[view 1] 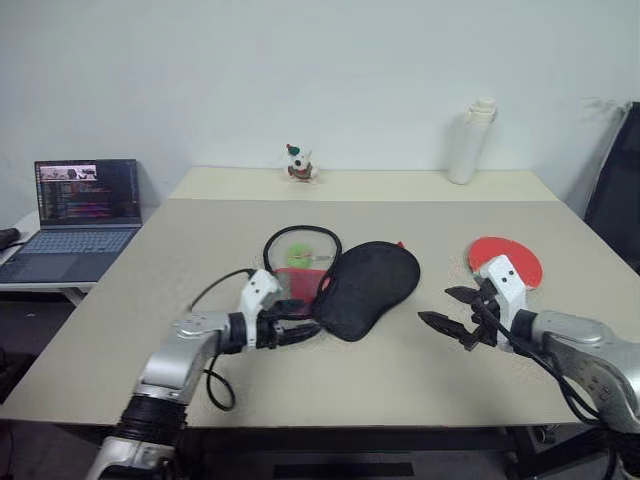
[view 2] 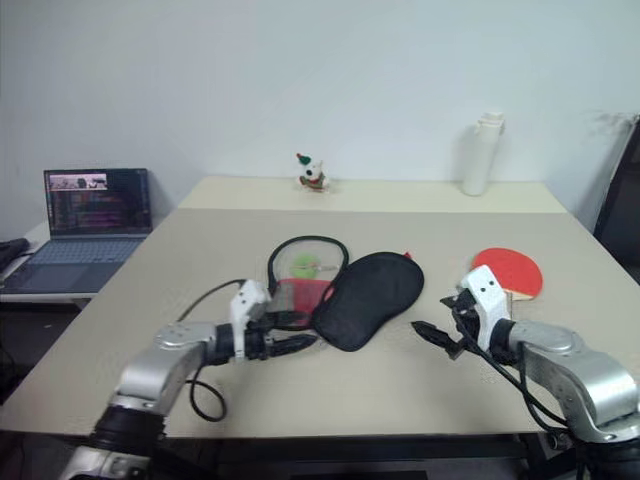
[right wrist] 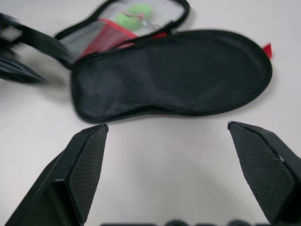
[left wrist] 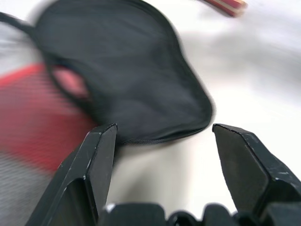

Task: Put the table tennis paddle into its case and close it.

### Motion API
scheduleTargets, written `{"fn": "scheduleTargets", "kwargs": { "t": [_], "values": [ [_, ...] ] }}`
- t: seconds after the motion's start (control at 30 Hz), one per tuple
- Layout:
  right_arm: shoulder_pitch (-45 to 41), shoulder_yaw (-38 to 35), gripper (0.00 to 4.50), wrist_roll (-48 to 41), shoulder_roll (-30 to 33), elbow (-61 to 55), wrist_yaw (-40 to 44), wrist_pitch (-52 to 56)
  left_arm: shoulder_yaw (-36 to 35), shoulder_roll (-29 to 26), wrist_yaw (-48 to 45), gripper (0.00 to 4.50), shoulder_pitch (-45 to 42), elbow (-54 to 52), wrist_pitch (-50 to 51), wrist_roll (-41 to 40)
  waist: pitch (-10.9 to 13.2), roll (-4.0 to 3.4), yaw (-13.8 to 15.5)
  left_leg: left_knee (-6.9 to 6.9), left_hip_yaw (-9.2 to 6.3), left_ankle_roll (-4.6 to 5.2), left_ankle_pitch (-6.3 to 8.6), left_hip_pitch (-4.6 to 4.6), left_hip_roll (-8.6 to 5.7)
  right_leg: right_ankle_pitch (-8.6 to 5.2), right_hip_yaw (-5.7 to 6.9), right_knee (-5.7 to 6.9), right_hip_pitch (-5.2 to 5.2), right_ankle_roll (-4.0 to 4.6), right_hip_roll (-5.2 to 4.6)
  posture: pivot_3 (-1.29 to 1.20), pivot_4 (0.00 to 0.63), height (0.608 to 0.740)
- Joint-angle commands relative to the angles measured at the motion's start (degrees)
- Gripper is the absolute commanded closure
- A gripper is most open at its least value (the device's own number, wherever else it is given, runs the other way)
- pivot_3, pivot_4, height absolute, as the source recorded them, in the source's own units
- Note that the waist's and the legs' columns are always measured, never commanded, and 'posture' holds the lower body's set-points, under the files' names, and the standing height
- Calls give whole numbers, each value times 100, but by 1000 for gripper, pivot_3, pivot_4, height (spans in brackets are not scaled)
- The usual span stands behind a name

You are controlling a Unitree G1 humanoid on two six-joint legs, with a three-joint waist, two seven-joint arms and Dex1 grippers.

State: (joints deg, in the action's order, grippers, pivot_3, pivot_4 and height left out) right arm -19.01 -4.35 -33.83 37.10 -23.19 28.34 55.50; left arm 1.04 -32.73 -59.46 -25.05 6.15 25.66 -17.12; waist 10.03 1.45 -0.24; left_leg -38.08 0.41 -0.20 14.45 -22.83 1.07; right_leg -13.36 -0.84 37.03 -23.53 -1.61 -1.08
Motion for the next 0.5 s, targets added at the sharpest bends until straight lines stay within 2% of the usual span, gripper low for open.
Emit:
{"fn": "scheduleTargets", "kwargs": {
  "t": [0.03, 0.13, 0.23, 0.5],
  "values": [
    [-494, -73, 0, 41, -821, 601, -799, 457, -312, -322, -128, 992, 0, -247, -221, -142, 2, 3, -5, 1, 4, 0, 0, -2, 0, 1, -1, 0, -3, 0, 0, 0, 150, 740],
    [-830, -172, 0, 94, -1502, 1089, -1221, 649, -396, -496, -167, 992, 40, -295, -274, -179, 3, 3, -12, 3, 8, 0, 0, -4, 0, 10, -2, 2, -9, 14, 0, 0, 150, 740],
    [-1023, -92, 0, 210, -1892, 1401, -1457, 716, -433, -625, -237, 992, 89, -374, -280, -215, 3, 3, 0, 6, 7, 0, 0, -15, 0, 16, -1, 4, -20, 24, -1, 0, 150, 740],
    [-1183, 386, 0, 557, -2469, 1732, -1642, 687, -500, -715, -172, 992, 128, -551, -228, -304, 3, 2, -25, 10, 13, 0, 0, -16, 2, 15, -2, 7, -28, 24, 0, 0, 150, 740]
  ]
}}
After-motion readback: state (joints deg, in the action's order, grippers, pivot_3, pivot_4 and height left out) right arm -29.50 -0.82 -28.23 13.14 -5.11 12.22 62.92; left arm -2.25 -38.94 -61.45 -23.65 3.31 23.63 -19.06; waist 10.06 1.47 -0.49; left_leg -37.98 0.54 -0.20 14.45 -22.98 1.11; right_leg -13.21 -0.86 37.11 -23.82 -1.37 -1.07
